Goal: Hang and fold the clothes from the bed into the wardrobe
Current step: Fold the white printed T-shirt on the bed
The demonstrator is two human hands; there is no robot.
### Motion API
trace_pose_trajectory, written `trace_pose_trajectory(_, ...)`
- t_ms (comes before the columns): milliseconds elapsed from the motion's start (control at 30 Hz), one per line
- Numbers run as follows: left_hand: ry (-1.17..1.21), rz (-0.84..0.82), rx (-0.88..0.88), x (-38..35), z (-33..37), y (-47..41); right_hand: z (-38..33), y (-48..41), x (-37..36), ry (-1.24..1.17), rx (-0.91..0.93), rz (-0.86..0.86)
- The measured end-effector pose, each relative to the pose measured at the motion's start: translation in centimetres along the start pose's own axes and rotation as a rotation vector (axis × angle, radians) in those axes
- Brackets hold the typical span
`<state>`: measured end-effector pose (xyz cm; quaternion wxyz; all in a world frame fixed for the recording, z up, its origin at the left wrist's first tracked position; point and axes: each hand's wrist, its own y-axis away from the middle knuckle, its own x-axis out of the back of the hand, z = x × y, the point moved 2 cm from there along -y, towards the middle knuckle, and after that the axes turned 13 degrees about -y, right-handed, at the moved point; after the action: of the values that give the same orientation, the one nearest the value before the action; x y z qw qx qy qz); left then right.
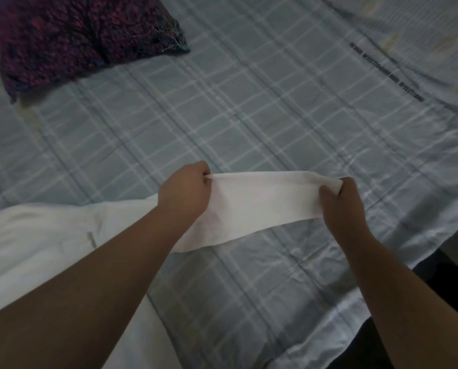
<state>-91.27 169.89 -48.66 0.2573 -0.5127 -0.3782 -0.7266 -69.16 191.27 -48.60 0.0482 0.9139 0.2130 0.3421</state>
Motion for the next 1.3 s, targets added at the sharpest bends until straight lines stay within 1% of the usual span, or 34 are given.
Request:
trace_pose_trajectory(100,-0.039,-0.04,-0.024,-0.8,1.3,-0.6,0.1,-0.8,1.0,-0.046,-0.015,0.057)
trace_pose_trajectory(200,-0.04,-0.058,-0.027,-2.8,2.0,-0.7,1.4,-1.1,0.5,0.042,0.012,0.015)
trace_pose_trajectory(267,-0.034,-0.027,-0.011,-4.0,2.1,-0.8,2.6,-1.1,-0.2,0.106,-0.002,-0.024)
trace_pose_trajectory(367,0.003,0.024,-0.003,-4.4,2.0,-0.3,3.4,-1.3,-0.7,0.148,-0.045,-0.03)
trace_pose_trajectory(467,0.111,0.113,-0.107,-3.6,2.5,1.1,2.4,-0.6,-0.6,0.053,-0.039,0.015)
trace_pose_trajectory(500,0.187,0.141,-0.146,-3.3,3.0,1.8,1.7,0.0,-0.6,0.0,-0.037,0.027)
trace_pose_trajectory(533,0.292,0.13,-0.156,-3.1,3.6,2.5,0.9,0.8,-0.7,-0.051,-0.031,0.03)
trace_pose_trajectory(567,0.425,0.069,-0.118,-3.0,4.3,3.2,0.0,1.8,-1.0,-0.083,-0.013,0.027)
trace_pose_trajectory(600,0.593,-0.025,-0.04,-2.9,5.2,4.0,-1.1,2.8,-1.3,-0.098,0.023,0.014)
trace_pose_trajectory(633,0.809,-0.135,0.053,-2.9,6.0,4.7,-2.0,4.0,-1.8,-0.106,0.069,-0.013)
trace_pose_trajectory(667,1.03,-0.255,0.151,-2.7,6.9,5.2,-3.1,5.2,-2.4,-0.118,0.106,-0.055)
trace_pose_trajectory(733,1.37,-0.468,0.334,-2.6,8.1,6.1,-4.7,7.7,-3.8,-0.146,0.133,-0.177)
trace_pose_trajectory(767,1.493,-0.524,0.416,-2.8,8.1,6.3,-5.3,8.7,-4.4,-0.162,0.126,-0.249)
trace_pose_trajectory(833,1.615,-0.498,0.552,-2.8,7.1,6.8,-5.9,10.3,-5.6,-0.233,0.072,-0.345)
trace_pose_trajectory(867,1.582,-0.438,0.553,-2.9,6.3,6.9,-6.0,10.7,-6.0,-0.277,0.048,-0.361)
trace_pose_trajectory(933,1.41,-0.305,0.478,-2.8,4.5,7.0,-5.9,11.0,-6.5,-0.259,0.096,-0.335)
trace_pose_trajectory(1000,1.241,-0.221,0.472,-2.5,2.3,7.2,-5.5,11.1,-7.1,-0.135,0.21,-0.303)
trace_pose_trajectory(1067,1.077,-0.129,0.446,-1.7,-0.2,7.5,-5.1,11.4,-8.2,0.015,0.395,-0.297)
trace_pose_trajectory(1100,1.014,-0.078,0.417,-1.3,-1.6,7.8,-5.0,11.8,-9.2,0.105,0.498,-0.317)
trace_pose_trajectory(1167,0.93,-0.002,0.402,-0.2,-4.7,8.9,-4.9,13.1,-11.6,0.273,0.626,-0.38)
trace_pose_trajectory(1300,0.818,0.12,0.464,1.3,-13.0,12.2,-6.6,18.6,-17.5,0.452,0.73,-0.508)
